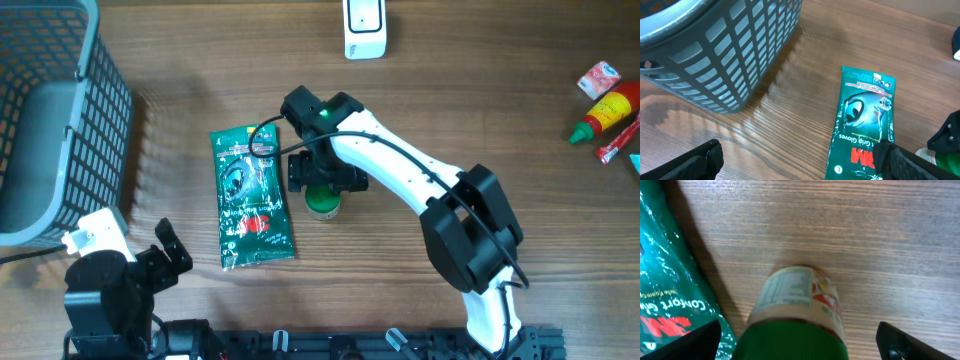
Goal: Scan the item barcode
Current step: 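Lower the right gripper and grasp the green-lidded jar, then lift the jar with the right gripper toward the barcode scanner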
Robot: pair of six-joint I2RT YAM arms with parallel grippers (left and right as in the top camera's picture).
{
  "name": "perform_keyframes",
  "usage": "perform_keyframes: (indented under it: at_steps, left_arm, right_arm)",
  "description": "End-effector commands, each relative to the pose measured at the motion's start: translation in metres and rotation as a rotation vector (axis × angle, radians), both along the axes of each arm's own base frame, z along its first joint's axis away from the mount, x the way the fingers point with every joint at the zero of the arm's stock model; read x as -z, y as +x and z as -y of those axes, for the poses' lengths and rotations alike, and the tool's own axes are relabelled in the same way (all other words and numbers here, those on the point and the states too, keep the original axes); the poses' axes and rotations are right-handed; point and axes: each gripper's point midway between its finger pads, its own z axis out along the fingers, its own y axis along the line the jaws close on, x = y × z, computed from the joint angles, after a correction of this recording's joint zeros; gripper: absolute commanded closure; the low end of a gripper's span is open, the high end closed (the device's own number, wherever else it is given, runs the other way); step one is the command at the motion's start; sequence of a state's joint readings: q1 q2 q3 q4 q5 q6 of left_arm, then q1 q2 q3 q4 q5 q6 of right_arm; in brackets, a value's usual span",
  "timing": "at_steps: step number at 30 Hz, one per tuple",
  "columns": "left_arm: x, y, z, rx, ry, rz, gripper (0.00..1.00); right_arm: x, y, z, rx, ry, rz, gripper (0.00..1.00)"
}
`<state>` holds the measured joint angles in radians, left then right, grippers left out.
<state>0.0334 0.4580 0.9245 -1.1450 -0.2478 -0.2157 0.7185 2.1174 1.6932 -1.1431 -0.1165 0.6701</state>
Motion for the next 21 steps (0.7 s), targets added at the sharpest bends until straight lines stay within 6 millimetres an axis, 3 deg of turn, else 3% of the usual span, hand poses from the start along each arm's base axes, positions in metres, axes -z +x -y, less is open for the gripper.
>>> perform_keyframes:
  at_steps: [1, 6, 13, 21]
  left_arm:
    - [-0.002, 0.0, 0.002, 0.01, -0.001, 0.008, 0.0]
    - [-0.002, 0.0, 0.002, 0.01, -0.001, 0.008, 0.0]
    - [-0.002, 0.0, 0.002, 0.01, -0.001, 0.008, 0.0]
    - [-0.002, 0.0, 0.002, 0.01, -0.001, 0.008, 0.0]
  right_arm:
    - [0.012, -0.009, -0.003, 0.009, -0.01, -0.034, 0.01]
    - [0.013, -0.014, -0.007, -0.004, -0.032, -0.017, 0.02]
    - [0.03, -0.015, -0.002, 0.001, -0.096, -0.021, 0.08]
    - [0.04, -0.019, 0.001, 0.009, -0.12, -0.048, 0.24]
